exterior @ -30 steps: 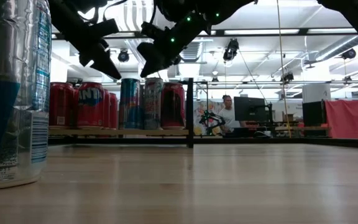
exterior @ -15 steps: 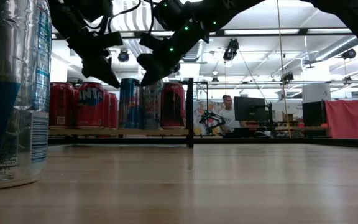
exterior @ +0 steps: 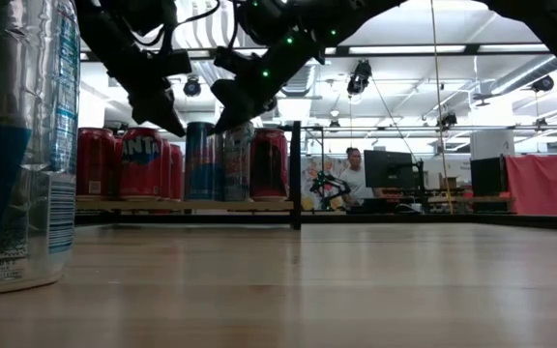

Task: Place canned beverage on shelf
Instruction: Put the blue soda can on the shelf aligned with the other blue soda can, then put the white and pink soda can on the shelf aligned with the other white and pink soda can

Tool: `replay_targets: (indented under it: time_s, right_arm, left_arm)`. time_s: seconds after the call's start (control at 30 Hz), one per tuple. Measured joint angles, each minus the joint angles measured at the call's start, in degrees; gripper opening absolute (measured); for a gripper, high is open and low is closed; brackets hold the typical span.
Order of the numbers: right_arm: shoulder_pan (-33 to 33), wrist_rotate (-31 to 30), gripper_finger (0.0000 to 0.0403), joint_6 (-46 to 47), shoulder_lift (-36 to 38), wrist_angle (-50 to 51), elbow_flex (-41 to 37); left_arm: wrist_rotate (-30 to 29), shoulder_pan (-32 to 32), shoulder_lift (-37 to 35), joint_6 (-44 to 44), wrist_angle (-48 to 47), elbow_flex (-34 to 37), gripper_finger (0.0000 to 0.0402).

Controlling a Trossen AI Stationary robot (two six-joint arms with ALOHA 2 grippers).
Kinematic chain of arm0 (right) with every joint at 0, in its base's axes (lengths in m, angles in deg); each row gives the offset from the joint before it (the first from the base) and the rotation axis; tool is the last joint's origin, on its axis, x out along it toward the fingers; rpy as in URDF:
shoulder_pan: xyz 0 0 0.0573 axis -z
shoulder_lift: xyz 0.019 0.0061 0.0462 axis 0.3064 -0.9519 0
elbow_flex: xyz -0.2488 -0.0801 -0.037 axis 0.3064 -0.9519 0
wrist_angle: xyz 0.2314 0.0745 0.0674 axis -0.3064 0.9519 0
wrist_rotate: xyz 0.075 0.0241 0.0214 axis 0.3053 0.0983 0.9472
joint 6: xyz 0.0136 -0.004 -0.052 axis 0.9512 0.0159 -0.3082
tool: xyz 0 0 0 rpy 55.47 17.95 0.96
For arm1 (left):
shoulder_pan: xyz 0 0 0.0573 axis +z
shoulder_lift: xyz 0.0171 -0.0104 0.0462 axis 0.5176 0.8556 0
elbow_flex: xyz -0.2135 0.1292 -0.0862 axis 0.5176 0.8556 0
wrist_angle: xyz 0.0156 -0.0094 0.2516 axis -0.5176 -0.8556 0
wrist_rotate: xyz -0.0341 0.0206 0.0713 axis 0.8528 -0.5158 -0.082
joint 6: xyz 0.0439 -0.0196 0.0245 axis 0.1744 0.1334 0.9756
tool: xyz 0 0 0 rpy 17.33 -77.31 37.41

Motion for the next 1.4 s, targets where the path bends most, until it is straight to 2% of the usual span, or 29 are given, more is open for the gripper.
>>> replay_targets:
  time_s: [0.73, 1.03, 1.1, 1.27, 1.4]
  right_arm:
    - [-0.38, -2.31, 0.0013, -0.02, 0.89, 0.62, 0.11]
    - [-2.04, -3.78, 0.0013, 0.8, 5.16, 4.86, 0.11]
    - [-2.89, -3.51, 0.0013, 1.44, 6.64, 7.06, 0.11]
    - [-5.84, -3.26, 0.0013, 2.42, 10.23, 11.81, 0.11]
    - [-9.0, -3.2, 0.0013, 3.81, 12.8, 16.71, 0.11]
  left_arm:
    - [1.07, -0.02, -0.69, -1.72, -0.72, -0.02, 0.0]
    - [1.23, -3.26, -6.29, -4.52, -1.13, -0.24, 0.0]
    - [3.43, -5.13, -8.14, -5.06, -1.25, -0.76, 0.0]
    - [13.47, -10.52, -12.19, -7.02, -1.13, -2.23, 0.0]
    - [14.57, -16.03, -14.12, -10.35, -1.36, -2.27, 0.0]
